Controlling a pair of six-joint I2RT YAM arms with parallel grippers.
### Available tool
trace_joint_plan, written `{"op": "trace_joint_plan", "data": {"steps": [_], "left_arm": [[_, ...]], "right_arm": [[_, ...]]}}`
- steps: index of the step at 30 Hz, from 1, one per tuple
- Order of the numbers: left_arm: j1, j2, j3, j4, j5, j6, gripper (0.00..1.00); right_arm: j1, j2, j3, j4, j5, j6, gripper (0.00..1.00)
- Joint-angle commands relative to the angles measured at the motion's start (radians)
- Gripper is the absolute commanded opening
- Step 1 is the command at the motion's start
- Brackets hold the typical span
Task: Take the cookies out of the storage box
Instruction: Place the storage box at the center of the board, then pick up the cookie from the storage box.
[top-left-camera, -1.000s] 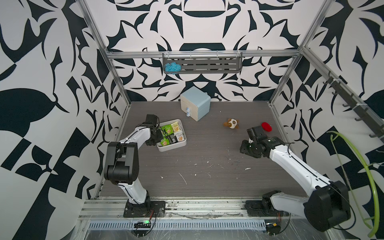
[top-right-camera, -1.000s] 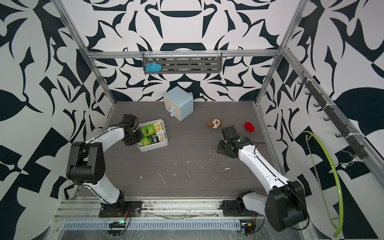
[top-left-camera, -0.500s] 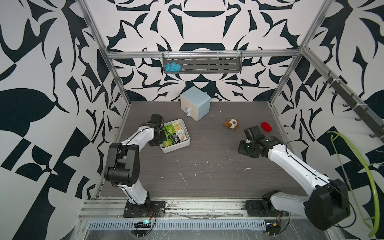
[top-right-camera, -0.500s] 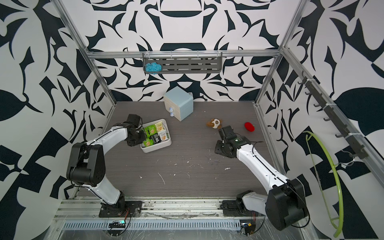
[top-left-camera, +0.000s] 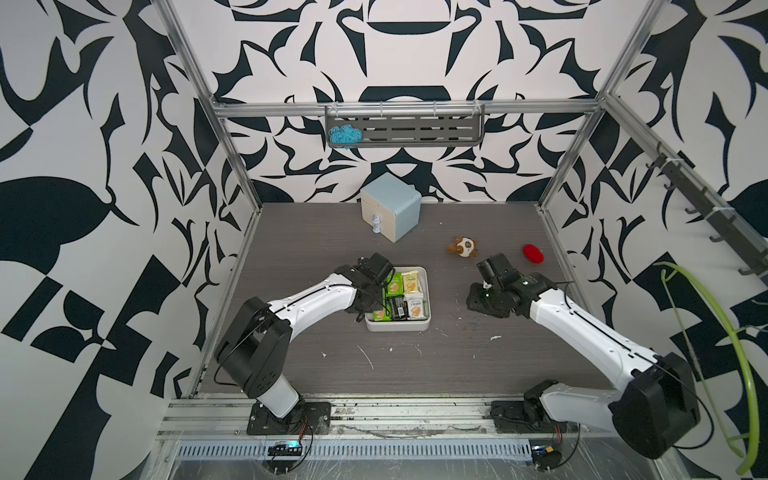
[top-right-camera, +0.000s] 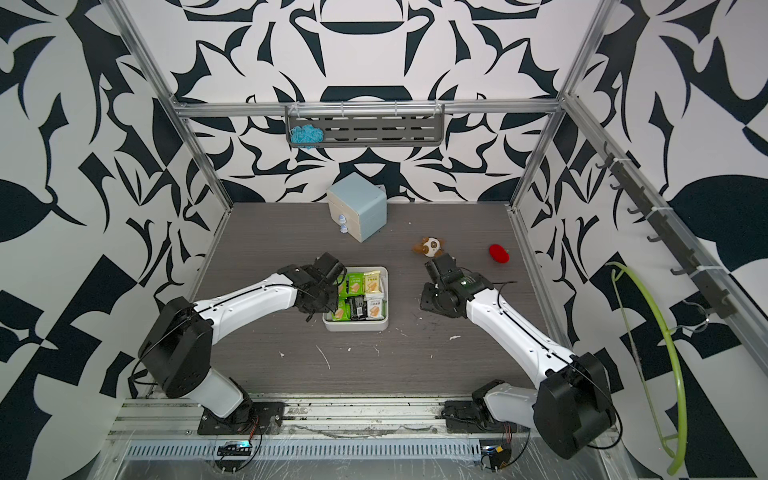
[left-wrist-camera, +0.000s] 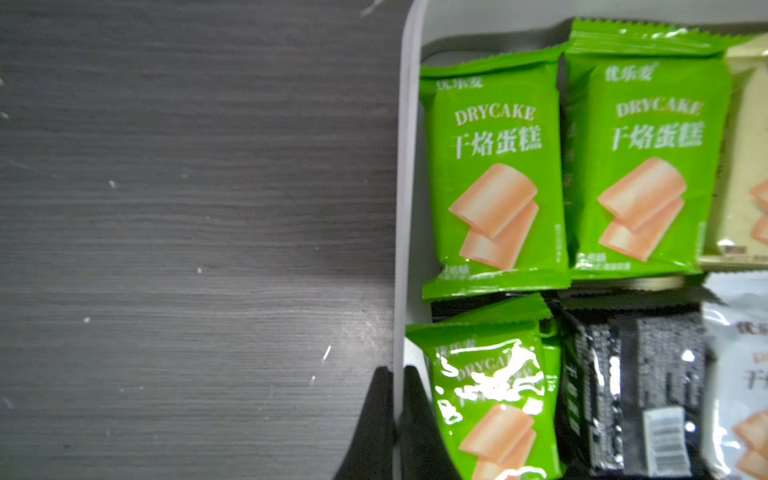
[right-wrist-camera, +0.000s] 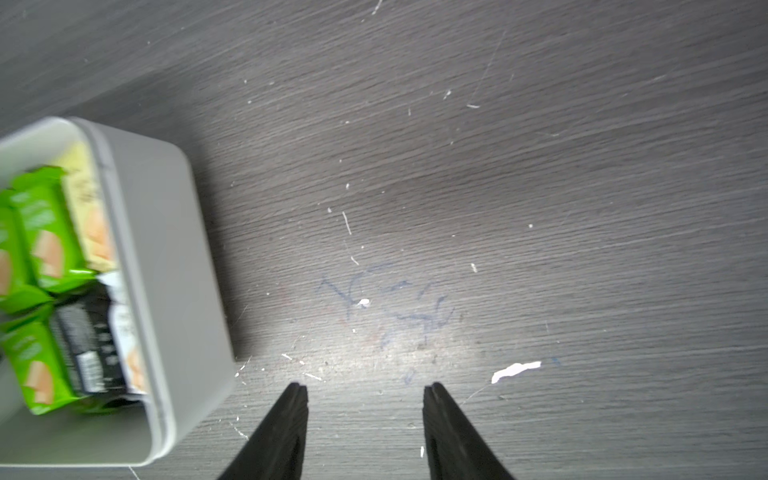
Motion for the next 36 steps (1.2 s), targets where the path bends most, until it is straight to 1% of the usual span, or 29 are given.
{"op": "trace_joint_plan", "data": {"steps": [1,6,9,11,12,13,15,16,18,20,24,27,30,31,32,36], "left_arm": [[-0.022,0.043,-0.005,0.034,-0.045,-0.085,0.00],[-0.051,0.075,-0.007,0.057,-0.038,-0.109,0.00],[-0.054,0.075,-0.010,0.067,-0.024,-0.120,0.00],[-0.054,0.063,-0.010,0.069,-0.016,-0.122,0.05],[-0.054,0.054,-0.010,0.069,-0.013,-0.122,0.10],[-0.054,0.042,-0.009,0.068,-0.012,-0.122,0.20],[-0.054,0.007,-0.010,0.060,-0.018,-0.125,0.49],[-0.053,-0.011,-0.010,0.054,-0.023,-0.129,0.59],[-0.053,-0.053,-0.014,0.046,-0.039,-0.133,0.72],[-0.048,-0.096,-0.023,0.042,-0.062,-0.129,0.79],[0.003,-0.157,-0.060,0.047,-0.048,-0.138,0.80],[0.068,-0.205,-0.118,0.080,-0.001,-0.160,0.80],[0.132,-0.249,-0.176,0.114,0.056,-0.178,0.79],[0.145,-0.260,-0.189,0.116,0.064,-0.180,0.80],[0.154,-0.269,-0.199,0.116,0.067,-0.179,0.80],[0.166,-0.291,-0.222,0.112,0.064,-0.164,0.80]], "right_arm": [[0.030,-0.009,0.037,-0.013,0.026,0.037,0.50],[0.090,0.004,0.054,-0.006,0.038,0.076,0.50],[0.139,0.040,0.090,0.009,0.051,0.095,0.51],[0.176,0.081,0.124,0.026,0.057,0.101,0.51],[0.193,0.105,0.146,0.030,0.061,0.101,0.52],[0.211,0.136,0.173,0.031,0.068,0.097,0.53],[0.243,0.207,0.238,0.024,0.090,0.084,0.54],[0.252,0.237,0.267,0.020,0.097,0.079,0.55],[0.269,0.300,0.328,0.019,0.108,0.066,0.56],[0.282,0.361,0.382,0.028,0.113,0.057,0.56],[0.296,0.474,0.492,0.037,0.112,0.044,0.57],[0.304,0.562,0.582,0.023,0.112,0.027,0.57],[0.306,0.656,0.680,-0.046,0.140,0.024,0.57],[0.306,0.680,0.708,-0.067,0.143,0.022,0.57],[0.306,0.706,0.733,-0.089,0.185,0.020,0.57],[0.306,0.772,0.793,-0.124,0.190,0.001,0.57]]}}
